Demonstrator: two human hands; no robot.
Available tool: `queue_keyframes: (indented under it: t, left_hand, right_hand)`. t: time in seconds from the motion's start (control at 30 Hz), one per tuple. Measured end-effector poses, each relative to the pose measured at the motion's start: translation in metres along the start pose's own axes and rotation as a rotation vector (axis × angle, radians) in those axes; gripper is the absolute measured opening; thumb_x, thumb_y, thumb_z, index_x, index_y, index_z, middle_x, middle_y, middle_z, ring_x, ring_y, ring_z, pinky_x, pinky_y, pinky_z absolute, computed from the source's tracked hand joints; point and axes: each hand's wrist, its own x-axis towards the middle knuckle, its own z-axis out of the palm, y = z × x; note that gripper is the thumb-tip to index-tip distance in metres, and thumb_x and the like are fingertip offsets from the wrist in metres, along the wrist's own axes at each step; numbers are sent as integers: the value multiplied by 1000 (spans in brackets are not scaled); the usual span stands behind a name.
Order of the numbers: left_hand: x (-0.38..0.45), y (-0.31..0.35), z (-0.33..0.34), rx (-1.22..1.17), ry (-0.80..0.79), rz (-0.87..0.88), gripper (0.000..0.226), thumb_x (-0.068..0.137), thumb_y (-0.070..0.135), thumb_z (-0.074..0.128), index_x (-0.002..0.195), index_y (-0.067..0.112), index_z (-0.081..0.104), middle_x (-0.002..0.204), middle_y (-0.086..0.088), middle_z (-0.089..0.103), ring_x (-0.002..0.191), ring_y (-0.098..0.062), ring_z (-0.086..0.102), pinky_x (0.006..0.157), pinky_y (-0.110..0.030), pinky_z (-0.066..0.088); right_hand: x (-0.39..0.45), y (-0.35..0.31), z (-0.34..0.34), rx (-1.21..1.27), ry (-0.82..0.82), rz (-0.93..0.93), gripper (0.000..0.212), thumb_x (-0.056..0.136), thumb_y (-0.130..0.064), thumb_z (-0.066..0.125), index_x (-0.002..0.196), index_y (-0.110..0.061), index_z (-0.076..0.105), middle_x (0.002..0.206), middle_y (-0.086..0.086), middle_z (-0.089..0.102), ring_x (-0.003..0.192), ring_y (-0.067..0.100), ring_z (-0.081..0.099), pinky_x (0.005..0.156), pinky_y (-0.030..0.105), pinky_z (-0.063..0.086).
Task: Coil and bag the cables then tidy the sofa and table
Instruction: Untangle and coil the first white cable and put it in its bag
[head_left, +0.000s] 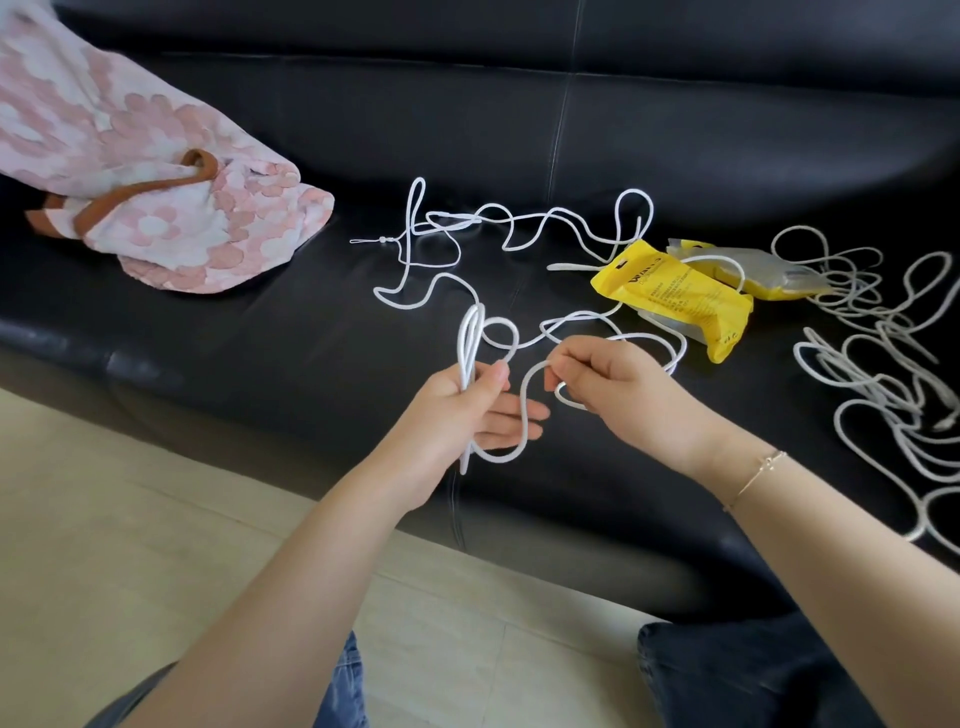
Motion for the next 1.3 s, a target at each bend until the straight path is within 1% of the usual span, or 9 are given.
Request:
queue_keyframes:
  t: [0.23, 0.43, 0.53, 0.67, 0.8, 0.9, 0.97, 1.1, 1.3]
  left_hand:
    - [-1, -1, 1, 149, 4, -67, 29, 104, 32, 43, 87, 12, 54, 68, 2, 54, 62, -16, 60, 68, -28, 56]
    - [-1, 0, -5, 264, -23, -120, 23, 97, 33, 59, 84, 14, 55, 62, 1, 53, 56, -13, 55, 64, -26, 53]
    - [-1, -2, -4, 193, -11, -157, 20, 98, 27, 58, 86, 13, 54, 57, 4, 41, 52, -11, 39, 51, -23, 39]
    - [1, 3, -8, 21, 37, -142, 23, 101, 24, 53, 81, 14, 47, 55, 7, 33, 47, -7, 25, 42, -18, 23]
    - [2, 12, -14, -256, 161, -135, 23, 101, 23, 52, 81, 14, 47, 55, 5, 32, 43, -6, 27, 40, -16, 22]
    - [4, 15, -22, -470, 281, -152, 22, 100, 27, 53, 81, 15, 51, 55, 6, 28, 42, -5, 25, 41, -16, 22]
    - [3, 15, -25, -539, 300, -168, 22, 100, 28, 54, 83, 14, 55, 55, 6, 28, 42, -5, 25, 40, -15, 22]
    - [-2, 9, -12, -491, 202, -181, 23, 96, 30, 59, 105, 9, 63, 53, 6, 25, 42, -6, 23, 41, -17, 20]
    - [0, 3, 2, -324, 86, -179, 42, 83, 34, 69, 115, 8, 66, 50, 5, 23, 40, -7, 22, 42, -19, 19]
  right_hand:
    - [1, 2, -9, -170, 69, -7, 40, 92, -44, 59, 67, -13, 59, 53, -3, 47, 48, 5, 38, 49, 16, 32]
    - [2, -7, -24, 198, -41, 23, 29, 98, -7, 43, 73, -4, 58, 70, 11, 58, 74, 16, 55, 76, 16, 43]
    - [4, -6, -18, 250, -3, 17, 29, 102, -11, 41, 83, -3, 61, 67, 10, 55, 67, 14, 54, 75, 12, 45]
    - [4, -2, -17, 155, 85, 94, 30, 99, -28, 53, 79, -8, 61, 56, 1, 45, 49, 11, 42, 58, 25, 44]
    - [4, -1, -22, -7, 137, 179, 51, 91, -51, 58, 57, -14, 47, 48, -5, 44, 54, 13, 49, 61, 24, 46]
    - [6, 3, -23, 11, 122, 206, 42, 98, -39, 51, 64, -14, 55, 51, -3, 45, 51, 11, 46, 62, 32, 49]
    - [6, 3, -19, 6, 159, 188, 35, 100, -26, 46, 70, -15, 61, 55, -1, 45, 49, 10, 39, 54, 30, 41]
    - [0, 1, -3, -392, 167, 25, 29, 101, -23, 42, 76, -21, 55, 56, -6, 47, 52, 8, 42, 51, 26, 29]
    - [-4, -4, 13, -578, 10, -62, 25, 99, -24, 40, 81, -21, 56, 62, -6, 49, 63, 13, 46, 64, 34, 41]
